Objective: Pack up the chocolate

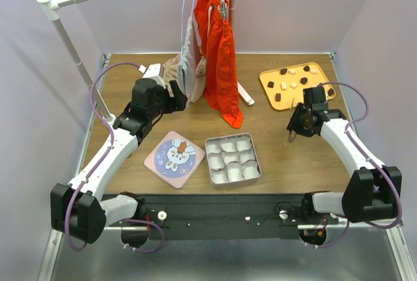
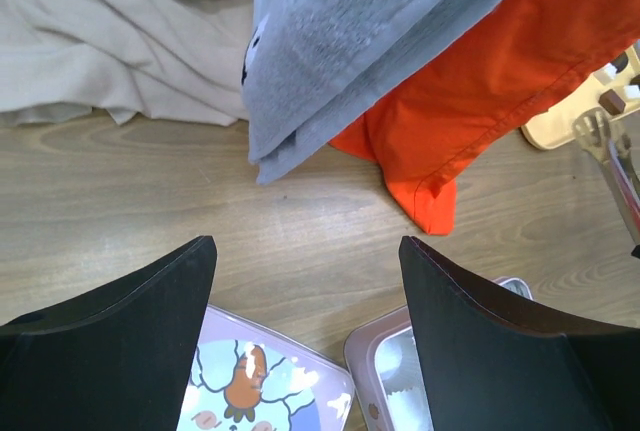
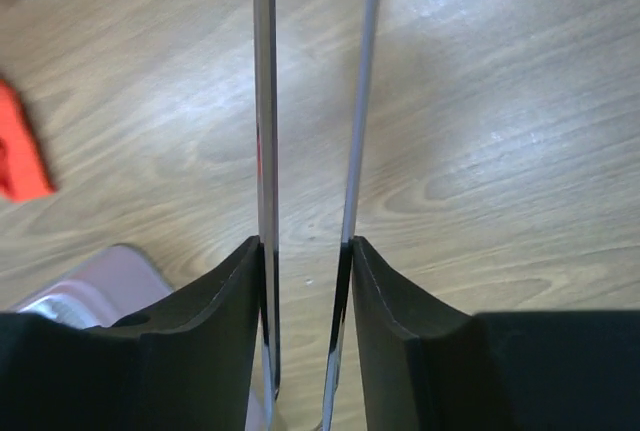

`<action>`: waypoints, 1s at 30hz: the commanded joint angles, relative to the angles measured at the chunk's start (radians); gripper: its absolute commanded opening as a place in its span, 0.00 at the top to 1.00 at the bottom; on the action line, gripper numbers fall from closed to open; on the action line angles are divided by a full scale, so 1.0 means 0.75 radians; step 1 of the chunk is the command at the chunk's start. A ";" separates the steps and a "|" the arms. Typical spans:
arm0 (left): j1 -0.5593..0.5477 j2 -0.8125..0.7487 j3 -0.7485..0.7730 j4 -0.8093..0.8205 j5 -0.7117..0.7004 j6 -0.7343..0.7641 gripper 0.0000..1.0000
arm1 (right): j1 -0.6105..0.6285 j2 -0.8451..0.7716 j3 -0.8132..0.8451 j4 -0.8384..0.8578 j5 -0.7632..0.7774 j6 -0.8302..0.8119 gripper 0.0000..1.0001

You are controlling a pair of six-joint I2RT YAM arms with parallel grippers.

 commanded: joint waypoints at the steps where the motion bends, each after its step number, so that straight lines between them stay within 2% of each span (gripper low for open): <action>1: 0.003 0.045 0.077 -0.044 0.048 0.074 0.16 | 0.006 0.071 0.177 -0.261 -0.214 -0.064 0.51; 5: 0.003 0.102 0.141 -0.103 0.046 0.131 0.16 | 0.005 0.128 0.232 -0.371 -0.321 -0.079 0.46; 13: 0.005 0.156 0.206 -0.120 0.058 0.170 0.16 | 0.008 0.059 0.283 -0.502 -0.186 -0.013 0.46; 19: 0.005 0.170 0.223 -0.114 0.075 0.182 0.16 | 0.005 -0.004 0.422 -0.574 -0.076 0.020 0.51; 24: 0.005 0.162 0.210 -0.107 0.077 0.176 0.16 | 0.008 0.002 0.535 -0.668 -0.074 -0.011 0.53; 30: 0.005 0.158 0.198 -0.103 0.064 0.172 0.16 | 0.005 -0.045 0.494 -0.699 -0.066 -0.023 0.59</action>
